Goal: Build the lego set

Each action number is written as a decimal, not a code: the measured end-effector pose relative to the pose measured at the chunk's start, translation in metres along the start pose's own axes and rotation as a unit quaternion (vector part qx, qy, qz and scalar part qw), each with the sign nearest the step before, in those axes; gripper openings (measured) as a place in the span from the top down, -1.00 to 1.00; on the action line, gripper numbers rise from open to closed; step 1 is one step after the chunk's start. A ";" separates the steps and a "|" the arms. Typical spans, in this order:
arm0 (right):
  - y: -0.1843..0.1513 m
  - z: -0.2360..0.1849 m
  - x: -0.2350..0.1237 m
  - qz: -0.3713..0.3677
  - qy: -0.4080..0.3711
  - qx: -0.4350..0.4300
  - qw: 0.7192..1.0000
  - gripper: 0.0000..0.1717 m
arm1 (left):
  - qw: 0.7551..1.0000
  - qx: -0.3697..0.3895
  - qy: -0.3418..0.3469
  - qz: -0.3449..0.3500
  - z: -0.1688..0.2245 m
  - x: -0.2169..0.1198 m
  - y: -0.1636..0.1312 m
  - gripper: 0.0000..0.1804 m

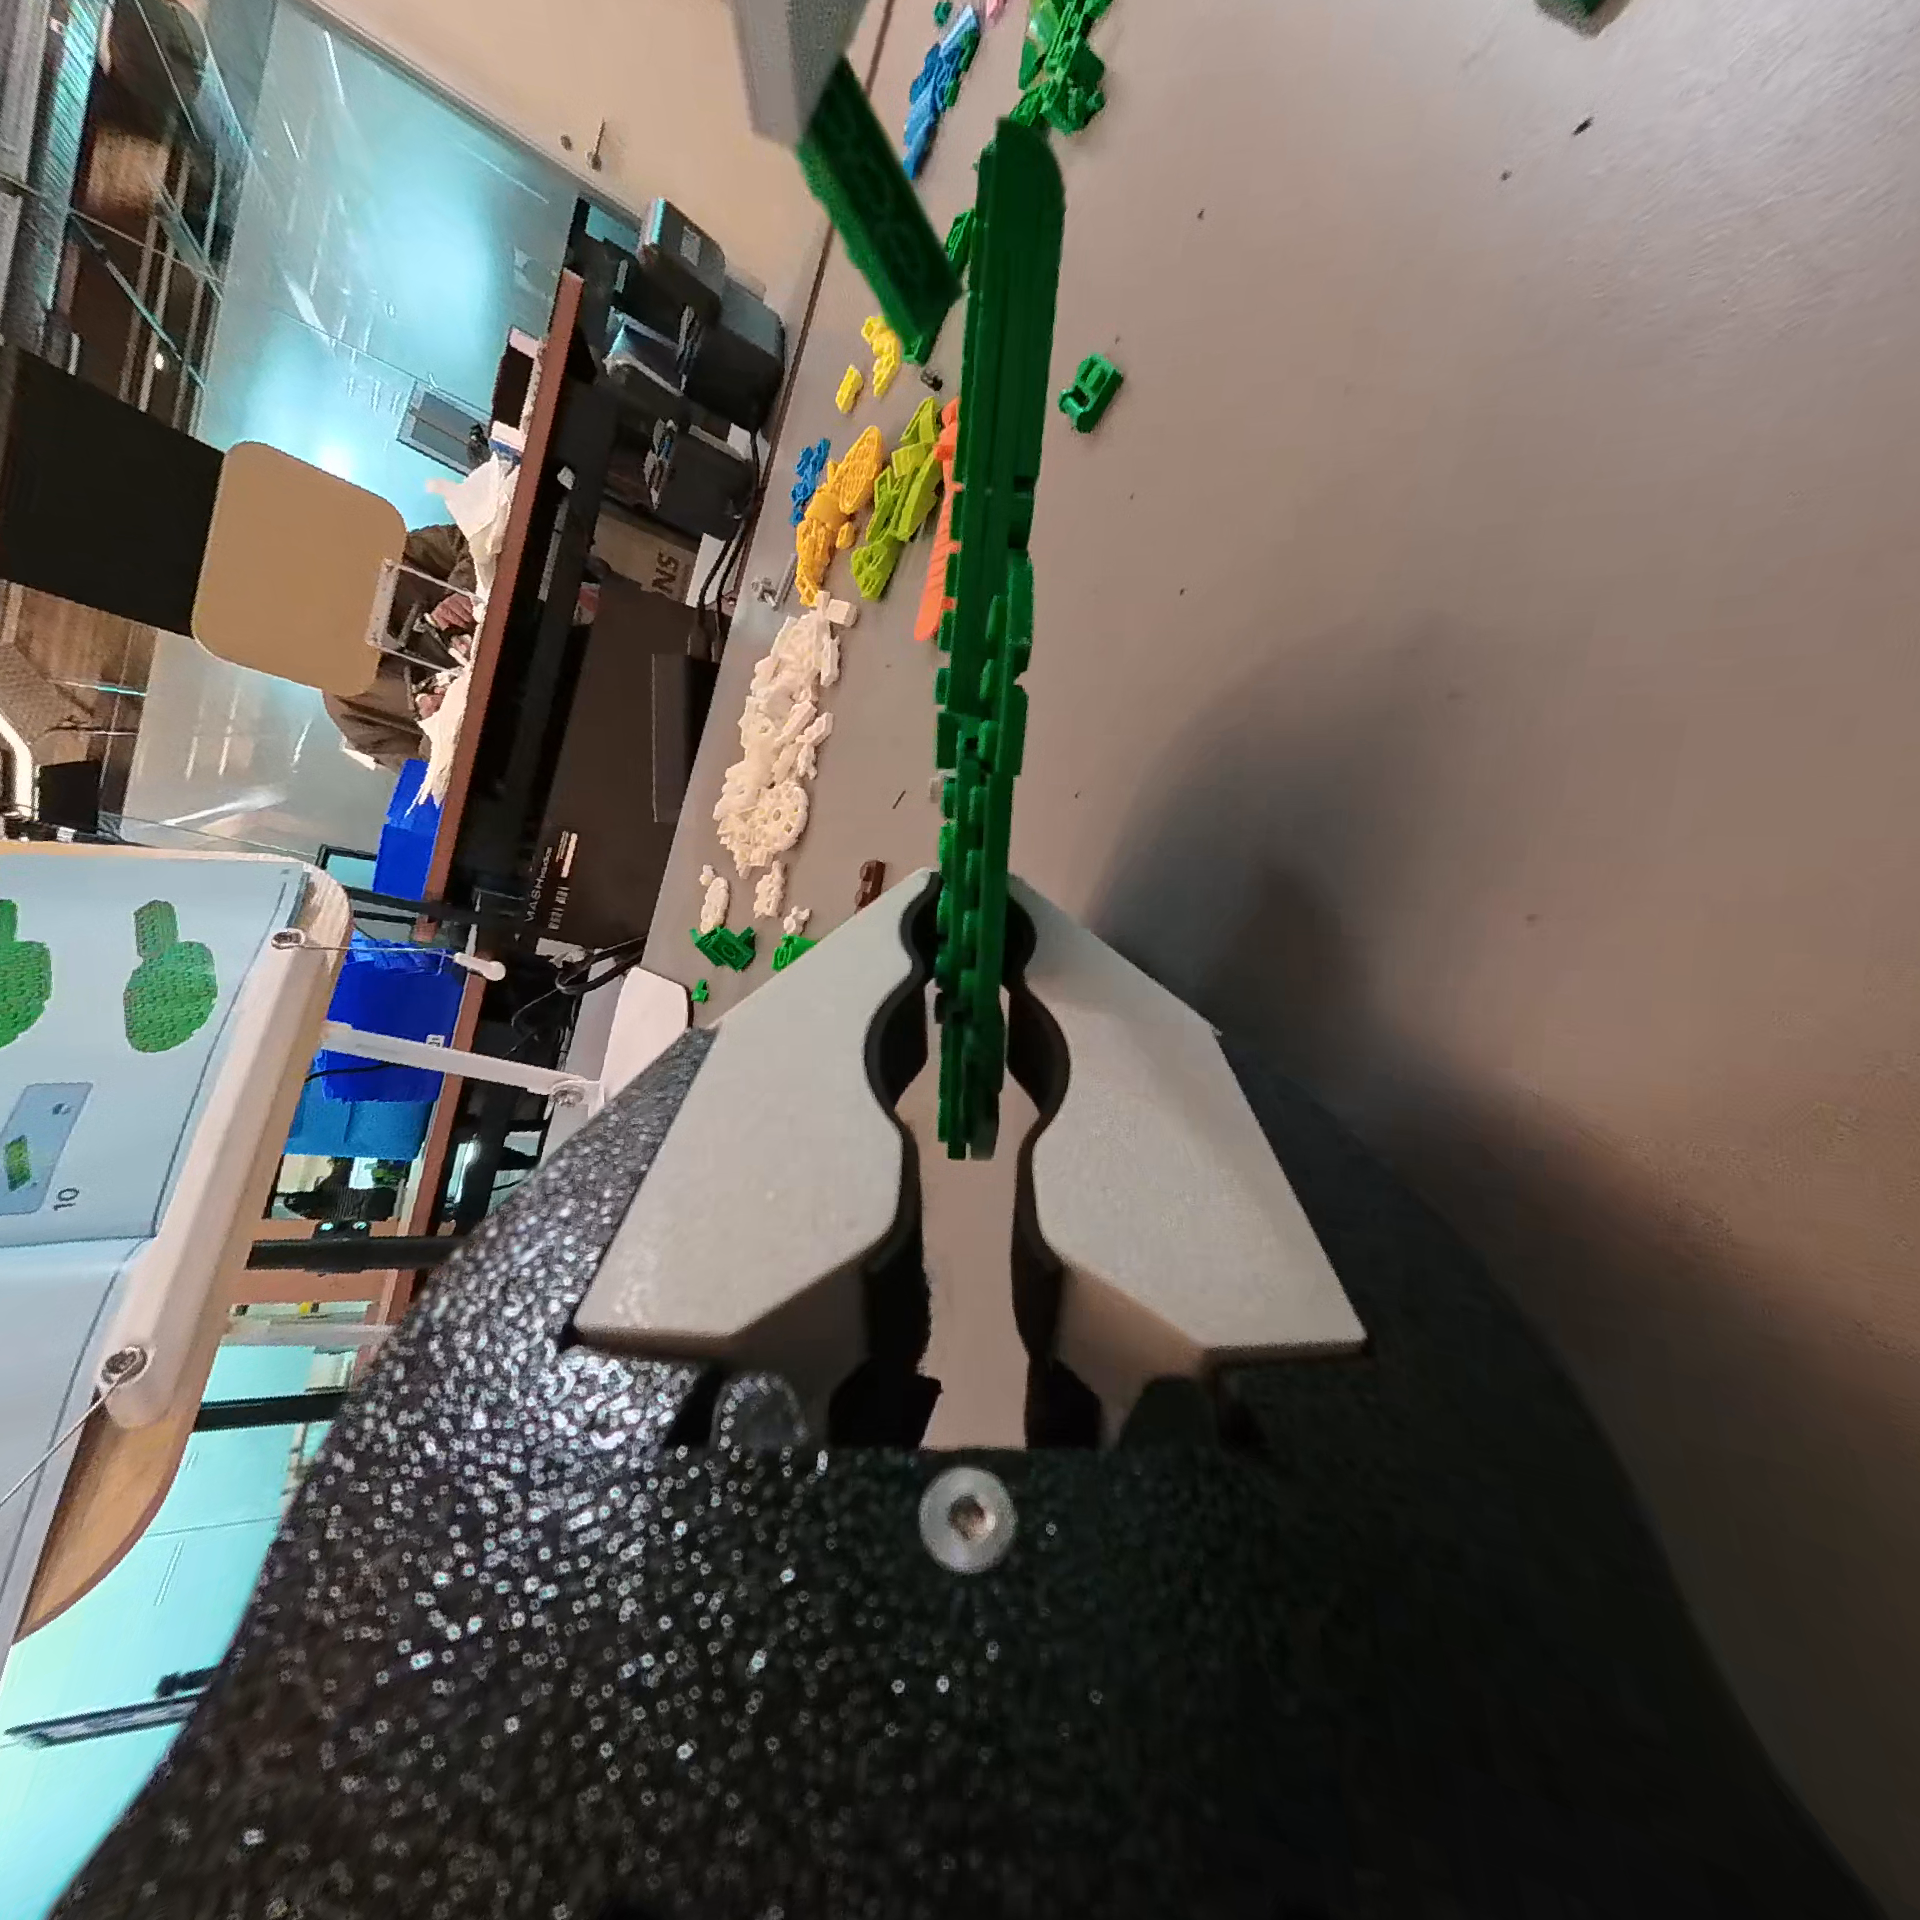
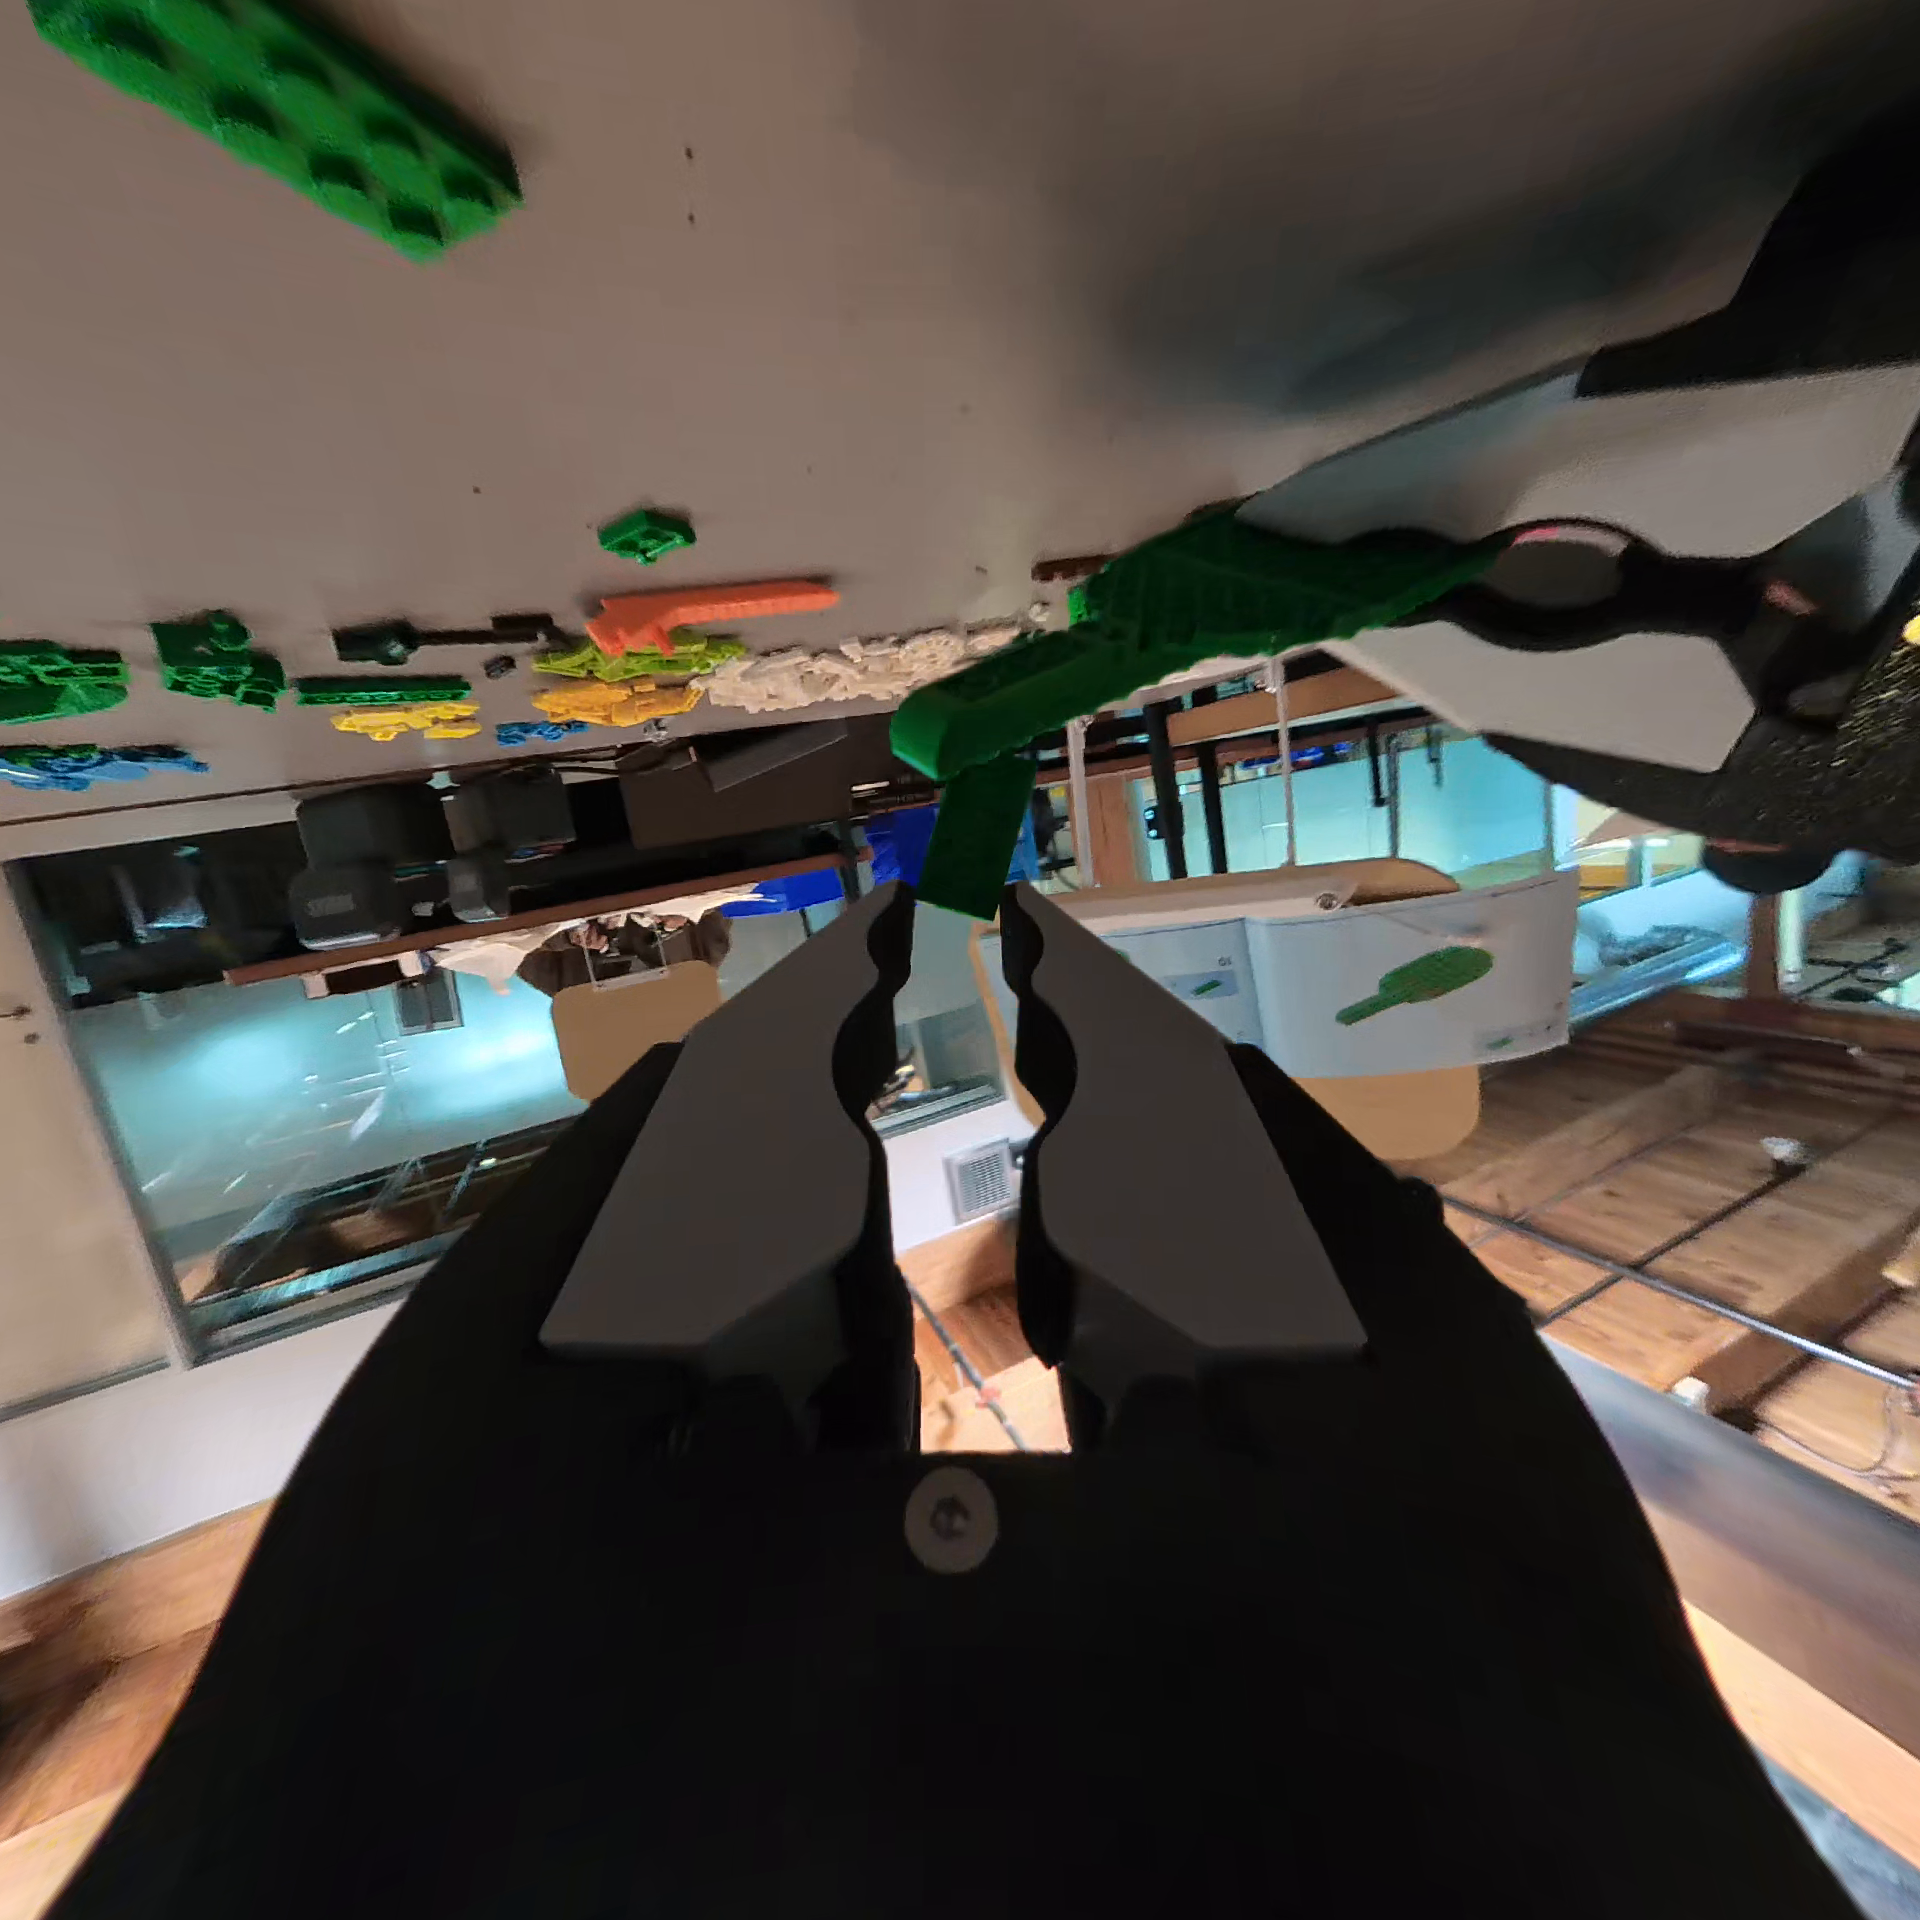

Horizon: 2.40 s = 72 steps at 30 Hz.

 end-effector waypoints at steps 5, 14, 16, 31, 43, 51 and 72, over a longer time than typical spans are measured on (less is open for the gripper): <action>-0.003 -0.010 0.000 0.002 0.026 0.005 1.000 0.82 | 0.999 -0.015 0.010 -0.032 -0.004 0.003 -0.006 0.94; 0.038 -0.082 -0.008 0.115 0.208 -0.019 0.971 0.83 | 0.995 -0.072 0.023 -0.060 -0.015 0.006 -0.015 0.94; 0.045 -0.086 -0.009 0.115 0.227 -0.024 0.967 0.83 | 0.996 -0.065 0.023 -0.061 -0.013 0.006 -0.014 0.94; 0.087 -0.052 -0.033 0.182 0.240 0.078 0.950 0.82 | 0.996 -0.063 0.022 -0.050 -0.011 0.007 -0.009 0.94; -0.025 -0.001 -0.012 0.246 0.179 0.777 0.551 0.26 | 0.984 0.130 0.121 0.017 0.000 -0.005 0.014 0.94; -0.008 0.026 0.011 0.266 0.194 0.740 0.586 0.41 | 0.947 0.263 0.173 0.067 0.012 -0.011 0.026 0.93; -0.011 -0.017 -0.002 0.361 0.196 0.703 0.580 0.82 | 0.961 0.186 0.092 0.185 0.019 -0.022 0.034 0.49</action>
Point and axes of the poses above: each gripper's, where its closed fingertips meet, x out along the fingers, y out of its top, z = x × y across the jaws, the point moved 9 cm from there along -x, back along the fingers, and after that the axes turned 15 degrees about -x, right-handed, at the moved point
